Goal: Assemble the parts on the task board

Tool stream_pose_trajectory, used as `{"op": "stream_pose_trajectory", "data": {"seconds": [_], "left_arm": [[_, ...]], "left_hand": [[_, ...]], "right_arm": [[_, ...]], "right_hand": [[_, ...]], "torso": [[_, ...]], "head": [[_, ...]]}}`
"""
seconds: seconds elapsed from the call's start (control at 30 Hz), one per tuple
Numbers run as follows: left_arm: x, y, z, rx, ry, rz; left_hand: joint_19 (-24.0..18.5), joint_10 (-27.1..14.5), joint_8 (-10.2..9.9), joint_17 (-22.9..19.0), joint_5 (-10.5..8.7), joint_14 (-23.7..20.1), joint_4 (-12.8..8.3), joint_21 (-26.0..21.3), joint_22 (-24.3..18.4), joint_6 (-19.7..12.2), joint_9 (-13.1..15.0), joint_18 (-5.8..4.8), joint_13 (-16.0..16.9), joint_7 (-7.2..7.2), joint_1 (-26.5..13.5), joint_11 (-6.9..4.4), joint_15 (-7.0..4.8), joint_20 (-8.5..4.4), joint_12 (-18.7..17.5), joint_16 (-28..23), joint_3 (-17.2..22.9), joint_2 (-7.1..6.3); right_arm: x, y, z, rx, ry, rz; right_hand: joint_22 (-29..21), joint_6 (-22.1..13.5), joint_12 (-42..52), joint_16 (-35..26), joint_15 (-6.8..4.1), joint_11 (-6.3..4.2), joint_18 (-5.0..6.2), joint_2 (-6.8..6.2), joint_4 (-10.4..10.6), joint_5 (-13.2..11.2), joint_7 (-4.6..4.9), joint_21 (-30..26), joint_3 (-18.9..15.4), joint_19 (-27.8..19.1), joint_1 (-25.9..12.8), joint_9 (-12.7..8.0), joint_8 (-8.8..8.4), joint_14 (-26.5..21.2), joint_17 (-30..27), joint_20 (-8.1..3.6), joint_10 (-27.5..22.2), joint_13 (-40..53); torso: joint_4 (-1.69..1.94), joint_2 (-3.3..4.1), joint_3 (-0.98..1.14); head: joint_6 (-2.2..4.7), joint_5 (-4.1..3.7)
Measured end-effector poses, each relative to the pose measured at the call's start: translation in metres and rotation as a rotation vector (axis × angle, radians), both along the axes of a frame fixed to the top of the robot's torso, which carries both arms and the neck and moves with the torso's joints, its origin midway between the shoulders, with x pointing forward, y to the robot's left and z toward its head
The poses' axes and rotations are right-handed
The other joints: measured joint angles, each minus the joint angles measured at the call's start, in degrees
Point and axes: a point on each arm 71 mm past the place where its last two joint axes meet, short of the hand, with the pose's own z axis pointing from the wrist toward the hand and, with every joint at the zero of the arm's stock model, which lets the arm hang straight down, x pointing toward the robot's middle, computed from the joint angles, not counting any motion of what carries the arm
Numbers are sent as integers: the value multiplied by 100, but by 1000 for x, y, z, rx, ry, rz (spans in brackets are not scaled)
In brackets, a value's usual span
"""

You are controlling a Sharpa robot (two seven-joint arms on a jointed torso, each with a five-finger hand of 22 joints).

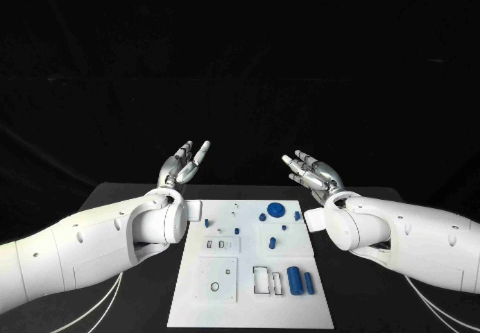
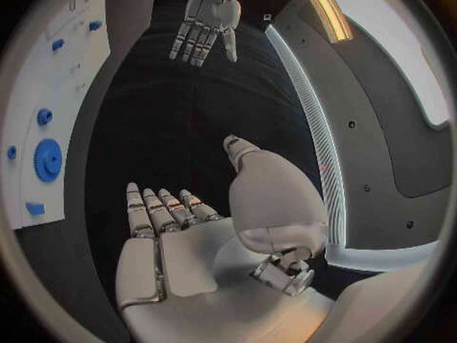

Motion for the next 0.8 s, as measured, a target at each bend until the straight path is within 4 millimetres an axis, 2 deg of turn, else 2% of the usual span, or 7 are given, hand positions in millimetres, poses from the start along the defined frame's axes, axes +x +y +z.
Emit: {"op": "stream_pose_trajectory", "data": {"seconds": [0.07,0.17,0.27,0.4,0.53,0.67,0.8], "left_arm": [[0,0,0,-3,0,-5],[0,-1,0,-5,0,-8],[-4,3,3,-11,-1,-19],[-8,26,11,-2,-17,-8],[-13,21,12,-6,-17,-41],[-14,25,18,2,-32,-64],[-16,30,23,14,-41,-89]], "left_hand": [[64,168,85,25,52,100,12,75,35,261,51,89,18,34,195,39,53,64,44,55,-12,26],[271,586,246,88,113,424,45,234,126,760,143,89,60,104,509,122,107,140,101,153,-45,64],[760,1277,461,201,159,1062,37,545,283,1425,266,176,114,163,879,234,214,199,181,356,-139,105],[1596,2513,765,407,225,2255,11,996,469,2335,437,180,199,234,1338,378,318,237,334,750,-255,144],[2456,3605,1011,649,267,3409,-43,1346,563,3066,596,179,266,341,1761,481,316,214,482,1124,-355,158],[3195,4491,1181,905,293,4304,-87,1560,582,3617,747,179,317,430,2141,521,252,137,564,1383,-462,158],[3639,5005,1249,1095,292,4796,-123,1640,580,3925,854,178,342,450,2398,513,189,70,564,1503,-562,142]], "right_arm": [[2,1,1,-4,10,42],[2,3,1,-7,20,82],[6,1,3,-46,1,116],[25,-23,27,-225,-151,97],[24,-20,30,-370,-235,147],[26,-16,39,-508,-303,188],[28,-12,46,-649,-356,222]], "right_hand": [[28,274,95,80,23,12,-1,-38,-175,0,18,56,51,73,285,70,102,240,61,37,351,47],[103,799,284,269,20,7,4,-101,-432,0,53,207,137,359,639,197,315,764,188,35,1015,122],[264,1603,527,574,-48,-35,140,-174,-751,0,113,541,250,1045,965,380,633,1631,379,36,1941,187],[417,2556,707,906,-194,-140,309,-237,-1155,0,196,918,434,1953,1188,575,982,2717,587,27,2977,228],[480,3262,724,1104,-357,-276,444,-276,-1480,0,304,1142,666,2672,1228,700,1184,3572,739,6,3787,250],[492,3785,724,1202,-504,-405,533,-341,-1729,0,389,1275,882,3220,1209,796,1292,4228,873,-46,4422,266],[514,4126,650,1269,-628,-508,582,-440,-1871,-6,464,1368,1024,3636,1110,888,1337,4689,1006,-119,4858,279]], "torso": [[0,0,-1],[0,1,-2],[-1,13,-6],[2,159,-52],[8,271,-72],[19,364,-83],[33,470,-102]], "head": [[-1,1],[-1,1],[-11,-1],[-55,-13],[-68,-27],[-47,-47],[-34,-74]]}}
